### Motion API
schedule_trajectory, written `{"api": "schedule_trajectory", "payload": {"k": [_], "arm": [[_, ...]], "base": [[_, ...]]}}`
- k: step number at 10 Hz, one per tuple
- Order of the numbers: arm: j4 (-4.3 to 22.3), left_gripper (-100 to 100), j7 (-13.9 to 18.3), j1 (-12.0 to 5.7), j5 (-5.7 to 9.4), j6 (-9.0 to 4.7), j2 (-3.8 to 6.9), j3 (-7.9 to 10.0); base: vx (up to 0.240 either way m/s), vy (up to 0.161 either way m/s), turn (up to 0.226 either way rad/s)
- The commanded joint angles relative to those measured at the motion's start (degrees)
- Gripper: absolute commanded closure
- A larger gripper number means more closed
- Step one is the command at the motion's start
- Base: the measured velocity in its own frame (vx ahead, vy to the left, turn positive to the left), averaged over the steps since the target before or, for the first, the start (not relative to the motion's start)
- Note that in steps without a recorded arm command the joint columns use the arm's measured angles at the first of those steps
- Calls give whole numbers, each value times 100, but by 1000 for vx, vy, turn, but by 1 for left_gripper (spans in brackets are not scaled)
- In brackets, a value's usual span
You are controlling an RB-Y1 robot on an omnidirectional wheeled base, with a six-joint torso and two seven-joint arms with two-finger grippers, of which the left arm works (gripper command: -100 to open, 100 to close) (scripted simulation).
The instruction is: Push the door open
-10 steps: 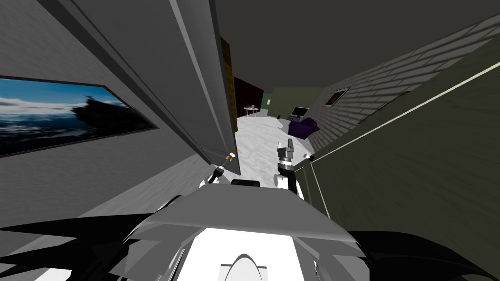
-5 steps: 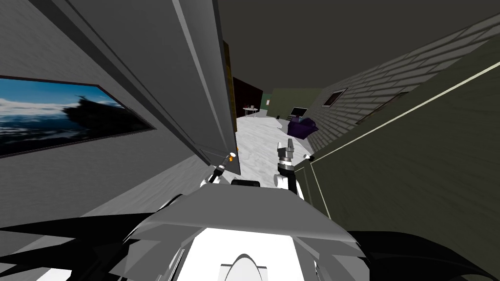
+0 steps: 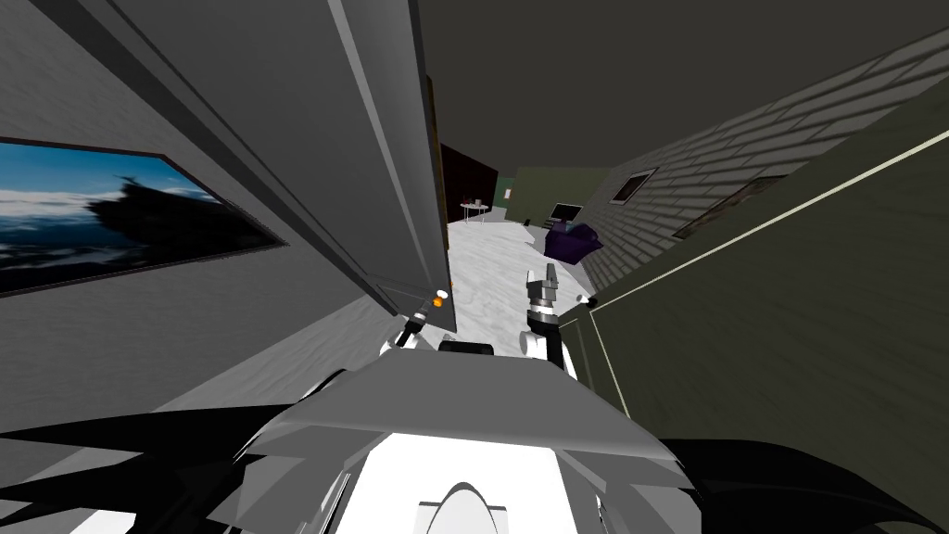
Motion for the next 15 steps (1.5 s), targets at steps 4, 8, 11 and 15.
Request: {"api": "schedule_trajectory", "payload": {"k": [4, 8, 11, 15], "arm": [[82, -100, -724, 97, -180, -166, 149, 54], [113, -100, -1309, 197, -330, -283, 279, 102], [137, -100, -1751, 270, -442, -369, 375, 138], [162, -100, -2320, 347, -557, -458, 475, 175]], "base": [[-38, -37, 30], [-36, -35, 23], [-28, -35, 26], [-28, -28, 19]]}}
